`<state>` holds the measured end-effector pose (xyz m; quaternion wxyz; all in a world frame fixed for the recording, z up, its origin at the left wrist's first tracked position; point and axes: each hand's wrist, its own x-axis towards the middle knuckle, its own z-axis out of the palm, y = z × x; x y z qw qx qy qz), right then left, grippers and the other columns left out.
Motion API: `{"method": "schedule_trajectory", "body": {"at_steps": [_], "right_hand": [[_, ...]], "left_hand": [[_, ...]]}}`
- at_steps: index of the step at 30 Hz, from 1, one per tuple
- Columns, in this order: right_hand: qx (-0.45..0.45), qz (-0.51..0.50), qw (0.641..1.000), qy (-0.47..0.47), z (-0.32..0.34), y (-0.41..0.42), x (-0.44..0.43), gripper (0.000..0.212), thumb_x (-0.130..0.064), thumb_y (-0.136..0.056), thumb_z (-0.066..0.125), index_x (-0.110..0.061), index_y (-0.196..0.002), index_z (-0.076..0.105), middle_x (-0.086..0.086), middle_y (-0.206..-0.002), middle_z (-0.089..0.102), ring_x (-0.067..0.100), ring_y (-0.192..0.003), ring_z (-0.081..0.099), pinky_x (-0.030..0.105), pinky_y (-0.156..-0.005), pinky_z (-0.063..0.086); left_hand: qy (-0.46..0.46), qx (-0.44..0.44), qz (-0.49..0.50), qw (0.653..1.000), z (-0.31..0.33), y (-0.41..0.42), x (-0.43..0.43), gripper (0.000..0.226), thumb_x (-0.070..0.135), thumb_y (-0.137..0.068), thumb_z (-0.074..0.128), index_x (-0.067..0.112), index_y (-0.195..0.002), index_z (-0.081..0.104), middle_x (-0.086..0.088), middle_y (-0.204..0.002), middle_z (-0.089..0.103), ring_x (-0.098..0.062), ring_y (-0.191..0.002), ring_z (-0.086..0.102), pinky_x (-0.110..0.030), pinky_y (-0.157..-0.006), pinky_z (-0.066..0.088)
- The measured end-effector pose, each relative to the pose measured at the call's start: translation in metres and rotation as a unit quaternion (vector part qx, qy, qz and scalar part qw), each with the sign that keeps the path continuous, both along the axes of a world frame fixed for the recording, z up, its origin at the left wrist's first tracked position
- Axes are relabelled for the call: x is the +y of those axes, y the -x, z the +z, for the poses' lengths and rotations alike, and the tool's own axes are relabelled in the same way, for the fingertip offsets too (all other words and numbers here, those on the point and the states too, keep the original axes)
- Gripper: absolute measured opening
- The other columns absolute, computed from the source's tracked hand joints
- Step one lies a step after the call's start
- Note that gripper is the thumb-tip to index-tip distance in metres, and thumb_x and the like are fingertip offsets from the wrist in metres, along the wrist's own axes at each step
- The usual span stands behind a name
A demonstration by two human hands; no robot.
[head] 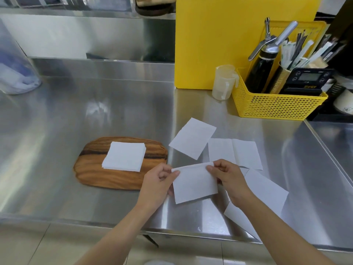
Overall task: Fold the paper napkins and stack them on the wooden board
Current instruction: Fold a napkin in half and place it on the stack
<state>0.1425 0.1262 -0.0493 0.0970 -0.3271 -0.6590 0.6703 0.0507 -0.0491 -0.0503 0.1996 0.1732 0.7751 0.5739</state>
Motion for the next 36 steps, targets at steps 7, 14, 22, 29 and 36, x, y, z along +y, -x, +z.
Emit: {"method": "schedule_trajectory", "body": {"at_steps": [7,14,22,29,36], "right_hand": [[0.001,-0.004,1.000,0.009,-0.002,0.044,-0.034,0.016,-0.011,-0.083,0.064,-0.013,-0.068,0.059,0.007,-0.074,0.062,0.020,-0.071,0.055,0.030,-0.060,0.044],[-0.029,-0.023,0.999,-0.040,-0.003,0.111,-0.075,0.017,-0.014,-0.084,0.064,-0.013,-0.069,0.057,0.010,-0.084,0.064,0.023,-0.077,0.058,0.028,-0.056,0.047],[-0.082,-0.030,0.989,-0.119,-0.013,0.169,-0.112,0.016,-0.021,-0.085,0.062,-0.015,-0.072,0.056,0.004,-0.079,0.060,0.013,-0.066,0.054,0.020,-0.041,0.046],[-0.113,-0.025,0.980,-0.162,-0.018,0.187,-0.125,0.017,-0.022,-0.084,0.061,-0.017,-0.070,0.053,-0.005,-0.071,0.056,0.015,-0.071,0.052,0.027,-0.064,0.043],[-0.161,-0.017,0.962,-0.219,-0.015,0.179,-0.123,0.020,-0.034,-0.085,0.058,-0.016,-0.080,0.052,-0.008,-0.073,0.056,0.014,-0.074,0.054,0.025,-0.066,0.043]], "left_hand": [[-0.001,-0.007,0.071,0.997,-0.001,0.035,-0.031,0.017,0.017,-0.092,0.052,0.019,-0.078,0.060,0.001,-0.065,0.065,-0.011,-0.053,0.058,-0.030,-0.047,0.049],[0.075,0.050,0.114,0.989,-0.002,0.104,-0.065,0.015,0.023,-0.091,0.054,0.023,-0.077,0.059,0.002,-0.074,0.064,-0.016,-0.069,0.059,-0.040,-0.064,0.050],[0.126,0.075,0.087,0.985,-0.007,0.168,-0.094,0.013,0.018,-0.090,0.055,0.013,-0.080,0.060,0.001,-0.068,0.062,-0.013,-0.058,0.058,-0.032,-0.054,0.053],[0.170,0.100,0.070,0.978,-0.017,0.187,-0.103,0.015,0.021,-0.089,0.057,0.012,-0.078,0.061,0.006,-0.057,0.059,-0.009,-0.056,0.056,-0.021,-0.050,0.038],[0.259,0.167,0.055,0.950,-0.018,0.192,-0.105,0.015,0.028,-0.085,0.061,0.014,-0.082,0.058,0.003,-0.060,0.056,-0.026,-0.065,0.054,-0.033,-0.061,0.038]]}}
